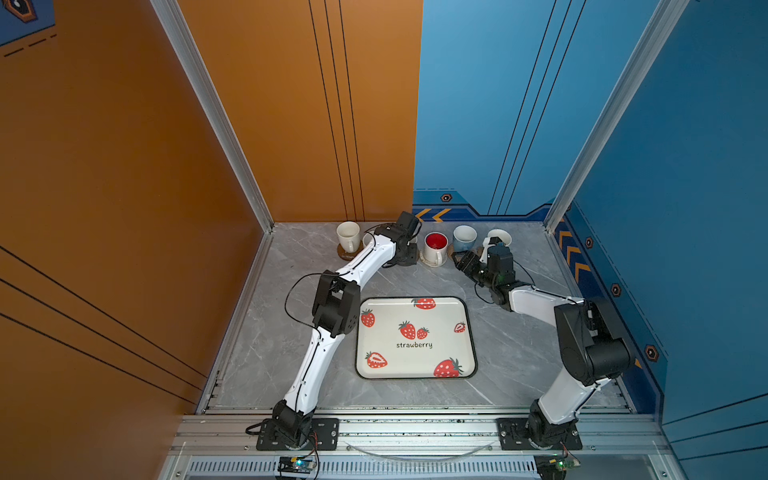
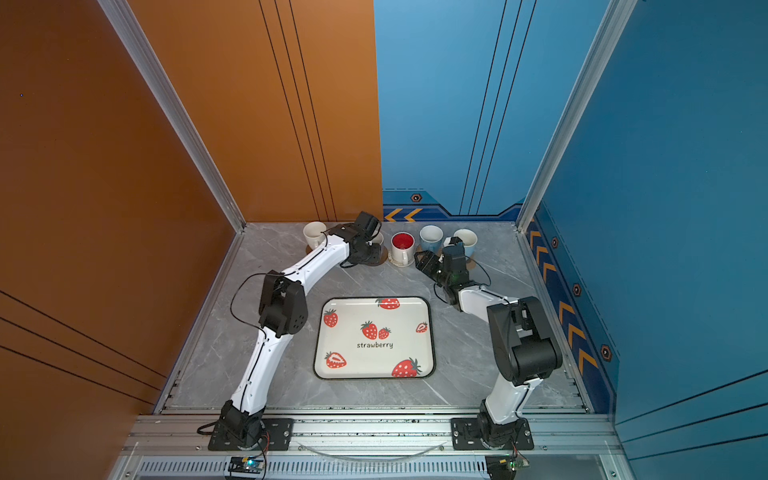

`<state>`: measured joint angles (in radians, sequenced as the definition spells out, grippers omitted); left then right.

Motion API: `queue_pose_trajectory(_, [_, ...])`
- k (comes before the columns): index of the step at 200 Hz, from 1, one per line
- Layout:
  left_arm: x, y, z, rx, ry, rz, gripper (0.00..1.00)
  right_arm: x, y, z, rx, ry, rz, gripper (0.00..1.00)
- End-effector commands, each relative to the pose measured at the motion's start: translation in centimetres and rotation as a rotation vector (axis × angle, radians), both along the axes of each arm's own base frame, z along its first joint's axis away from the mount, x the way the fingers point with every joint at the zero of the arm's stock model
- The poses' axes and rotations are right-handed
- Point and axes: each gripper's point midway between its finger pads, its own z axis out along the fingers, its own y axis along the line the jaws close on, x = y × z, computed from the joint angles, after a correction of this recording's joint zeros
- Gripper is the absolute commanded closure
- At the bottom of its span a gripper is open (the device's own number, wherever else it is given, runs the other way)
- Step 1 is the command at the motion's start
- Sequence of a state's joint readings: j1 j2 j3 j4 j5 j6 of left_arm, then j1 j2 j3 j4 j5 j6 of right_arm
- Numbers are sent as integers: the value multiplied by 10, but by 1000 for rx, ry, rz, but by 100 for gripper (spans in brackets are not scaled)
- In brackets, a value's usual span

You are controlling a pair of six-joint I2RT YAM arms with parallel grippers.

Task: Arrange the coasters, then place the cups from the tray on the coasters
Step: 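Open the left gripper and raise it off the lavender mug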

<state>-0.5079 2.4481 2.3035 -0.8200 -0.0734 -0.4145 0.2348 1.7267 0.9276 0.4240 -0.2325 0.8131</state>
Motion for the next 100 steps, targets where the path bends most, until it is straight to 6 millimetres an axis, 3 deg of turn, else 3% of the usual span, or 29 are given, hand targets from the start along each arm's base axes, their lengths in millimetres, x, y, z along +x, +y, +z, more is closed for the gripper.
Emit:
queue_pose_trajectory(1, [-6,-2,34,-13,-49,-19,39,-3,1,7,8,-14,-1,30])
queue_pose_trajectory(100, [-38,-11,91,22,-143,-92,33,-20,8,31,-53,-41,9,28])
